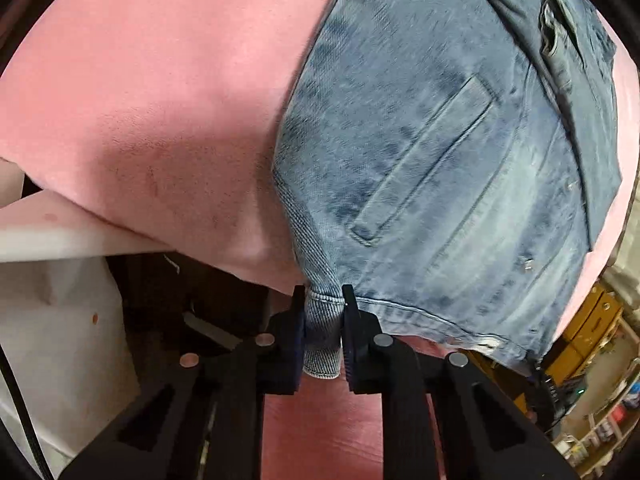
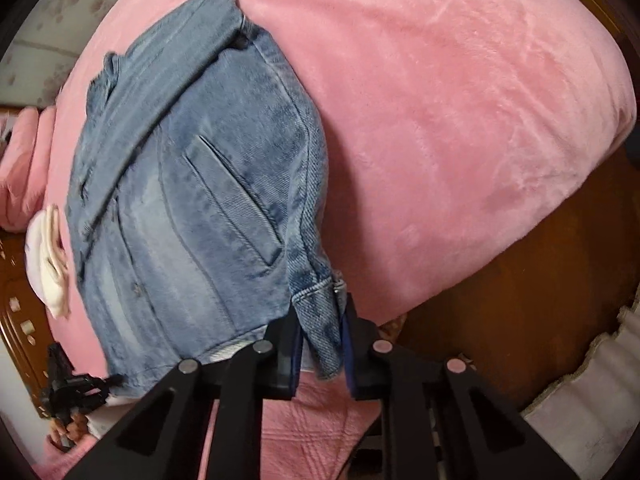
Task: Fold large clothes
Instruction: 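Grasp the hem corners of the jacket with both grippers, then lift the hem over toward the collar with both grippers and release, then press the folded jacket flat with both closed grippers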
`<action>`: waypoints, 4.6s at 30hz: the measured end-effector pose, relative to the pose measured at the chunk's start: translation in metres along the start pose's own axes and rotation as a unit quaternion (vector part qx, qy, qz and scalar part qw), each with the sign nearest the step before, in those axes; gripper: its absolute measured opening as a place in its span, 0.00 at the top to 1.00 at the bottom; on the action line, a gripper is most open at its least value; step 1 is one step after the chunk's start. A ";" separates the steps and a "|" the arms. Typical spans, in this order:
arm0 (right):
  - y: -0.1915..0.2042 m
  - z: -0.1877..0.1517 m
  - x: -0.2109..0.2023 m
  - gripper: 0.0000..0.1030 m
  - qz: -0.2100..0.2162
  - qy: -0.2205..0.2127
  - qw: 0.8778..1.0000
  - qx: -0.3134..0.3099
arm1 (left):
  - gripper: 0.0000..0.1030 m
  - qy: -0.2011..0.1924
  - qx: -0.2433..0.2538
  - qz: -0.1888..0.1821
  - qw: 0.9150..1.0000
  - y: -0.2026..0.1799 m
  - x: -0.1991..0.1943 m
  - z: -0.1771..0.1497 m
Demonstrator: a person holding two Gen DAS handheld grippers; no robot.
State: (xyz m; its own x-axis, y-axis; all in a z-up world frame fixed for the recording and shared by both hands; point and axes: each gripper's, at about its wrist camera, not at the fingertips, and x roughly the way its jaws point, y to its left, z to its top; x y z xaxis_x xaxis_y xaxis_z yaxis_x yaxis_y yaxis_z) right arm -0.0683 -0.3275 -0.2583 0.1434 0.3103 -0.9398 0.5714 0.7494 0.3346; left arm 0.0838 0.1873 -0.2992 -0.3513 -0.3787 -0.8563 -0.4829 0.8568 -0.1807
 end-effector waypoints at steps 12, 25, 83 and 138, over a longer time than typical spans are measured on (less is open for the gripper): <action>0.067 0.034 -0.082 0.87 0.161 -0.079 0.984 0.008 | 0.88 0.015 -0.039 -0.138 0.990 -0.049 -0.109 0.029; 0.124 0.166 -0.126 0.89 0.279 -0.104 0.955 0.017 | 0.89 -0.079 -0.067 -0.196 0.975 -0.111 -0.252 0.118; 0.267 0.066 0.100 1.00 0.139 -0.090 0.938 -0.305 | 0.90 -0.246 0.243 0.007 0.938 -0.244 -0.025 0.061; 0.126 0.155 0.050 1.00 -0.049 -0.199 0.970 -0.132 | 0.99 -0.344 0.096 0.073 0.931 -0.103 -0.079 0.144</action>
State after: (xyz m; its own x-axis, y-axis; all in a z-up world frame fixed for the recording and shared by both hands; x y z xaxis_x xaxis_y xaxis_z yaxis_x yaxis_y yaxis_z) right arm 0.1361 -0.3088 -0.2741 0.4288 0.0186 -0.9032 0.3783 0.9042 0.1982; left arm 0.2773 0.1792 -0.2825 0.2277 0.0034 -0.9737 -0.2945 0.9534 -0.0656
